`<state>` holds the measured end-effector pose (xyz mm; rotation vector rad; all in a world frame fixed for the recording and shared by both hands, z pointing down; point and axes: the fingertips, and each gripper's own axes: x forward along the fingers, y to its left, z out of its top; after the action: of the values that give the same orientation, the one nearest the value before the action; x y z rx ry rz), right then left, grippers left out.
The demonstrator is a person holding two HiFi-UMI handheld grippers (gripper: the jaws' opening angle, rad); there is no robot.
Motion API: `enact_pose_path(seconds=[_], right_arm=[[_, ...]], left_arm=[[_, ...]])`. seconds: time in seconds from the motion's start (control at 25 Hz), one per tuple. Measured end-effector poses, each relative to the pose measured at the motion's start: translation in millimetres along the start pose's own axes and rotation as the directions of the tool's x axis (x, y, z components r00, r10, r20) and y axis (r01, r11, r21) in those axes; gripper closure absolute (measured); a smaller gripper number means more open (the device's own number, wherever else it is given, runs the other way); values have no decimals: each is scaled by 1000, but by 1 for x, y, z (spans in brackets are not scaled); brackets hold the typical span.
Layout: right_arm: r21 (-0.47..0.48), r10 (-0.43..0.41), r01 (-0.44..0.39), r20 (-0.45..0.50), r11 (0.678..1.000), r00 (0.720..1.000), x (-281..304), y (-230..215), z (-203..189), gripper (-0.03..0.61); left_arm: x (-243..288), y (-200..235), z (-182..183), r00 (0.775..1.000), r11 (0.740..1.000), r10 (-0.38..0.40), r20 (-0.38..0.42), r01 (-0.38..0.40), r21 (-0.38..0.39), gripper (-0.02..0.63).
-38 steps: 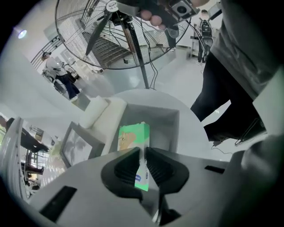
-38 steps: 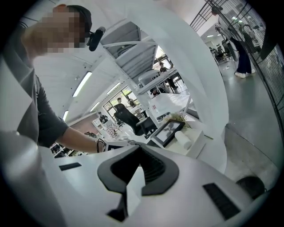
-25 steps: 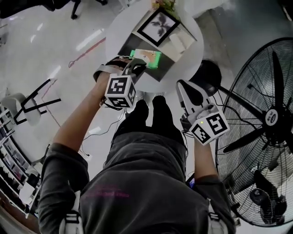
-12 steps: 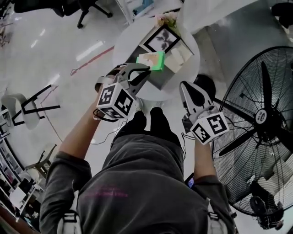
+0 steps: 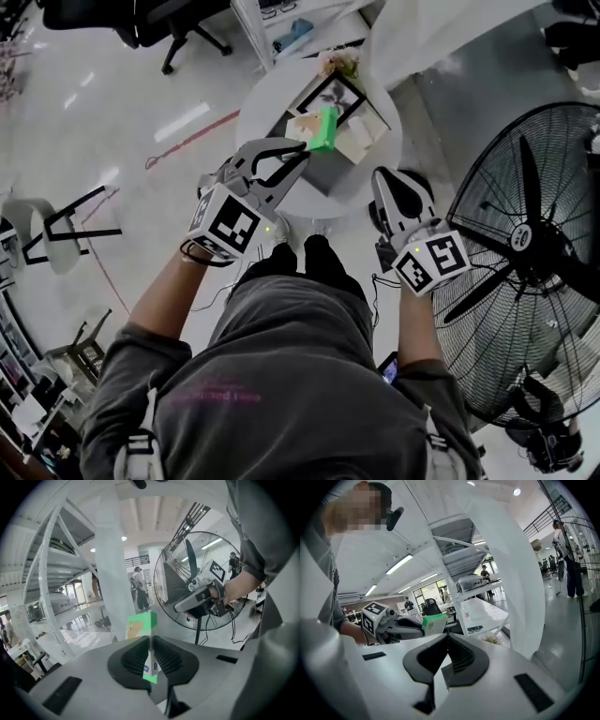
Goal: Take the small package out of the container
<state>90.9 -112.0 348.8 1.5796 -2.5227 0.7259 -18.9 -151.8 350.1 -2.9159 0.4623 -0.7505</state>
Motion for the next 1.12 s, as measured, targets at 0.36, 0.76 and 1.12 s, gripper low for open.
enact_pose_path(seconds=[0.36, 0.76, 1.12], right_arm=[[-64, 18, -15, 42, 998, 999, 6, 16, 30, 557], [-124, 46, -36, 78, 992, 996, 8, 39, 54, 557], [-157, 60, -47, 82, 986, 995, 6, 55, 59, 557]], left_arm=[[-33, 16, 34, 987, 995, 64, 150, -51, -89, 563], [-64, 24, 41, 967, 987, 122, 223, -93, -134, 563], [-84, 21, 48, 959, 970, 152, 241, -98, -224, 561]])
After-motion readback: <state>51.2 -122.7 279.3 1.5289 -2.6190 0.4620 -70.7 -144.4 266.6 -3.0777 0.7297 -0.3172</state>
